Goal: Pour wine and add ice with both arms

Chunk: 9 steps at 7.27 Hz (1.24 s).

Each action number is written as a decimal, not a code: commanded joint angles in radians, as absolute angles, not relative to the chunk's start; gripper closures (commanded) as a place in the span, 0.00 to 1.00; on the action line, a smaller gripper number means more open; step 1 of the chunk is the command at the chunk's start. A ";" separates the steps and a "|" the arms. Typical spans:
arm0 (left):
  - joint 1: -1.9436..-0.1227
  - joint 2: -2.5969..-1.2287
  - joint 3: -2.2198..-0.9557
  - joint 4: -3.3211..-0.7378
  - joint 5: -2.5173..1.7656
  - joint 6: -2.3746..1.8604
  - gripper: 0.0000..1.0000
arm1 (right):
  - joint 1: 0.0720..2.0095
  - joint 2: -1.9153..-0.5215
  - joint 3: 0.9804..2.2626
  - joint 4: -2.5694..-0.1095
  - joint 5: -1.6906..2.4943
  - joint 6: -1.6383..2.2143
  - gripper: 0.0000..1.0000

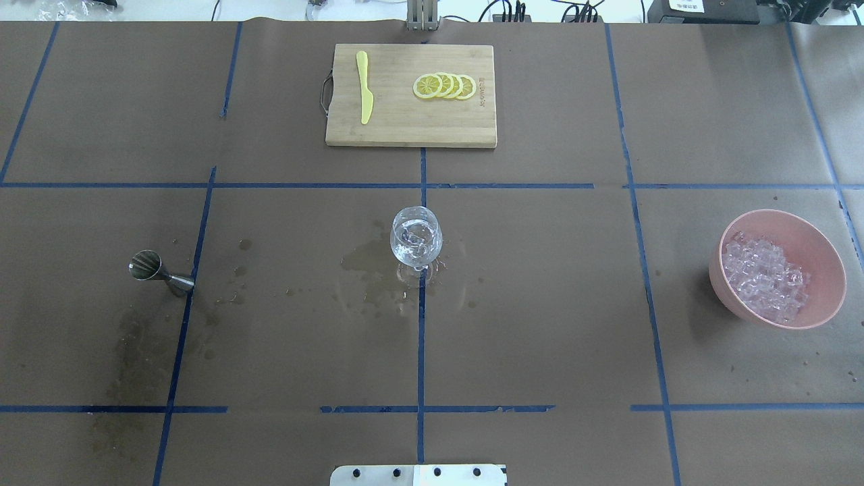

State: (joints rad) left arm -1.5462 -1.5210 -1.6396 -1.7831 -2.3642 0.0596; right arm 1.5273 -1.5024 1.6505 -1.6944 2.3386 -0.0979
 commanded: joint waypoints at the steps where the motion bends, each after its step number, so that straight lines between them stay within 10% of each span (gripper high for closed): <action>1: -1.545 -1.523 -1.641 -1.738 -2.364 0.054 0.00 | 1.529 -1.496 1.644 -1.695 2.347 -0.019 0.00; 9: -1.629 -1.589 -1.611 -1.648 -2.370 0.052 0.00 | 1.560 -1.529 1.641 -1.695 2.401 -0.021 0.00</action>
State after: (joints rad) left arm -1.6258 -1.5860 -1.6110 -1.6472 -2.3722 0.0527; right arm 1.5593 -1.5293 1.6416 -1.6951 2.3999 -0.0229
